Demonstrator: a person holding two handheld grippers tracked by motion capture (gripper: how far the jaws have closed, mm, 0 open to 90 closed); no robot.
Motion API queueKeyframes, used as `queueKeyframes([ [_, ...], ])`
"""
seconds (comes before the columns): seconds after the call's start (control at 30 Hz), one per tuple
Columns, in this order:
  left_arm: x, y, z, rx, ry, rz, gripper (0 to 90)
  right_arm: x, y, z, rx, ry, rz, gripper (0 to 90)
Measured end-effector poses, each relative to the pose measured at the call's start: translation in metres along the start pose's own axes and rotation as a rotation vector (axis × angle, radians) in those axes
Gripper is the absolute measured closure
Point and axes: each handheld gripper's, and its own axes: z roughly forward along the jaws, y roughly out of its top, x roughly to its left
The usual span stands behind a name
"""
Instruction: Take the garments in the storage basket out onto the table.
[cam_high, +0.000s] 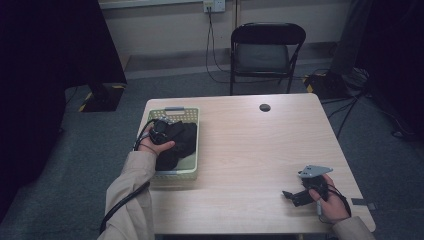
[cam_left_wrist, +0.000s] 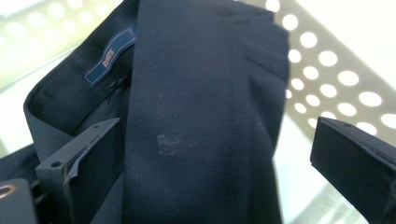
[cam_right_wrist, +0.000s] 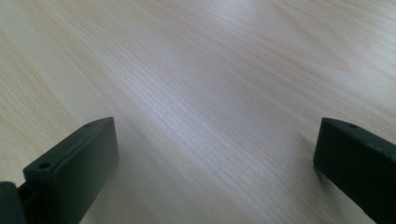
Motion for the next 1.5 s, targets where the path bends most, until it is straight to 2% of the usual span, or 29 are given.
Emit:
queueKeyframes([
  [0.23, 0.005, 0.000, 0.006, 0.027, 0.005, -0.031, 3.4, 0.000, 0.000, 0.000, 0.000, 0.000, 0.000, 0.0],
  [0.57, 0.008, -0.004, 0.018, 0.084, 0.012, -0.034, 8.9, 0.000, 0.000, 0.000, 0.000, 0.000, 0.000, 0.0],
  [0.77, 0.009, -0.004, 0.024, 0.119, 0.034, -0.021, 11.0, 0.000, 0.000, 0.000, 0.000, 0.000, 0.000, 0.0],
  [0.87, 0.008, -0.005, 0.027, 0.133, 0.033, -0.003, 15.4, 0.000, 0.000, 0.000, 0.000, 0.000, 0.000, 0.0],
  [1.0, 0.007, -0.005, 0.029, 0.159, 0.059, 0.029, 24.7, 0.000, 0.000, 0.000, 0.000, 0.000, 0.000, 0.0],
  [1.03, 0.007, -0.005, 0.030, 0.161, 0.069, 0.024, 26.7, 0.000, 0.000, 0.000, 0.000, -0.001, 0.000, 0.0],
  [1.17, 0.005, -0.005, 0.033, 0.191, 0.098, 0.048, 34.1, 0.000, 0.000, 0.000, 0.000, -0.001, 0.000, 0.0],
  [1.37, 0.003, -0.003, 0.032, 0.202, 0.142, 0.024, 48.5, 0.000, 0.000, 0.000, 0.000, 0.000, 0.000, 0.0],
  [1.5, 0.000, -0.002, 0.031, 0.202, 0.165, 0.013, 51.9, 0.000, 0.000, 0.000, 0.000, 0.000, 0.000, 0.0],
])
